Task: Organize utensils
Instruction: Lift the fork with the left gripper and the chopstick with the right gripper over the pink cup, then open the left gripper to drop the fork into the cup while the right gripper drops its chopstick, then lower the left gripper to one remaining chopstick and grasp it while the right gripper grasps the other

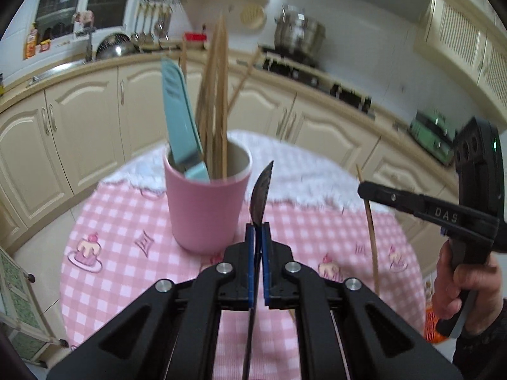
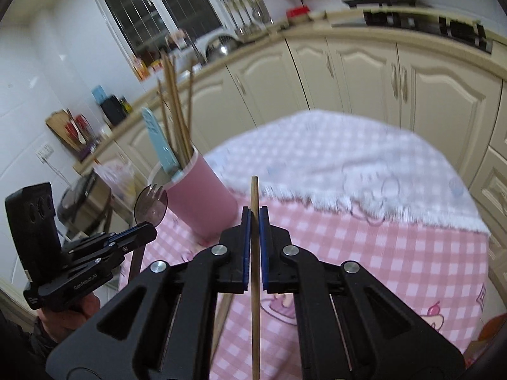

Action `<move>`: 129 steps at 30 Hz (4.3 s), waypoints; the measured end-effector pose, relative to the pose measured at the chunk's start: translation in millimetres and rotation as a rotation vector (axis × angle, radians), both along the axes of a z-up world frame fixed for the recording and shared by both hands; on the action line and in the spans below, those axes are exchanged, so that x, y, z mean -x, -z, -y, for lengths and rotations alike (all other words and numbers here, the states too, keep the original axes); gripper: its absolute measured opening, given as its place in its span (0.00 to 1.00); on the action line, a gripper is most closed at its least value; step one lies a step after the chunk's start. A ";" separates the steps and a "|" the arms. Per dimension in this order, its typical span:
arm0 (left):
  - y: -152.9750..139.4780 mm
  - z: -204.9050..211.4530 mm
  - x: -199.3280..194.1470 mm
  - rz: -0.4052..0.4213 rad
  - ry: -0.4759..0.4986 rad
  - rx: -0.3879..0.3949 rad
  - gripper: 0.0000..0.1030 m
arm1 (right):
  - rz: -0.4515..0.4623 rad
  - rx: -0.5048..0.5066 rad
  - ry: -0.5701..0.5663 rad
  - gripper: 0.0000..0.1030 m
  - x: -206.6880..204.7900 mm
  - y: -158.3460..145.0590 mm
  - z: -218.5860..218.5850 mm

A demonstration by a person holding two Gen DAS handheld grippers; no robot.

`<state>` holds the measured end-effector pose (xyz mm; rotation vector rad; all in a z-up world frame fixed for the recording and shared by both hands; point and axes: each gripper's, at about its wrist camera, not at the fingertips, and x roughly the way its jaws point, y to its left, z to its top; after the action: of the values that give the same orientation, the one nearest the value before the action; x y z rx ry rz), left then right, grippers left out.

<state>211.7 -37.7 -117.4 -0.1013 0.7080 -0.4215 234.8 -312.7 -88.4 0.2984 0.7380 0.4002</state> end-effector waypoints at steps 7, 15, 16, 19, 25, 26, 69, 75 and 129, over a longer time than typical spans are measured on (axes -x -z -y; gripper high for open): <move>-29.3 -14.6 6.3 0.118 -0.050 0.074 0.04 | 0.093 -0.043 0.019 0.05 3.0 -24.7 3.8; -59.0 -18.1 3.9 0.222 -0.074 0.122 0.04 | 0.227 -0.062 0.017 0.05 9.7 -62.4 -0.4; -61.3 -18.9 2.3 0.230 -0.076 0.125 0.04 | 0.242 -0.062 0.013 0.05 8.5 -68.5 -1.7; -71.6 -21.1 -2.5 0.263 -0.085 0.145 0.04 | 0.291 -0.062 0.003 0.05 4.0 -88.4 -5.7; -93.7 -29.4 -20.2 0.321 -0.102 0.221 0.04 | 0.392 -0.058 -0.021 0.05 -6.4 -134.3 -15.7; -96.8 -31.3 -23.6 0.329 -0.102 0.238 0.04 | 0.407 -0.058 -0.025 0.05 -10.0 -142.7 -17.7; -76.8 -46.7 -62.4 0.287 -0.211 0.150 0.95 | 0.244 -0.071 0.068 0.94 -73.9 -123.3 -18.7; -84.4 -46.2 -45.8 0.288 -0.214 0.088 0.95 | 0.197 -0.062 0.095 0.94 -70.1 -110.9 -7.1; 10.8 -27.3 -8.8 -0.008 -0.185 -0.040 0.95 | -0.291 0.378 -0.019 0.94 -12.9 82.6 -57.9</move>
<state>220.5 -10.4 -128.2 -0.1295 0.7075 -0.2299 247.7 -254.7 -171.0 -0.0092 1.0837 0.2296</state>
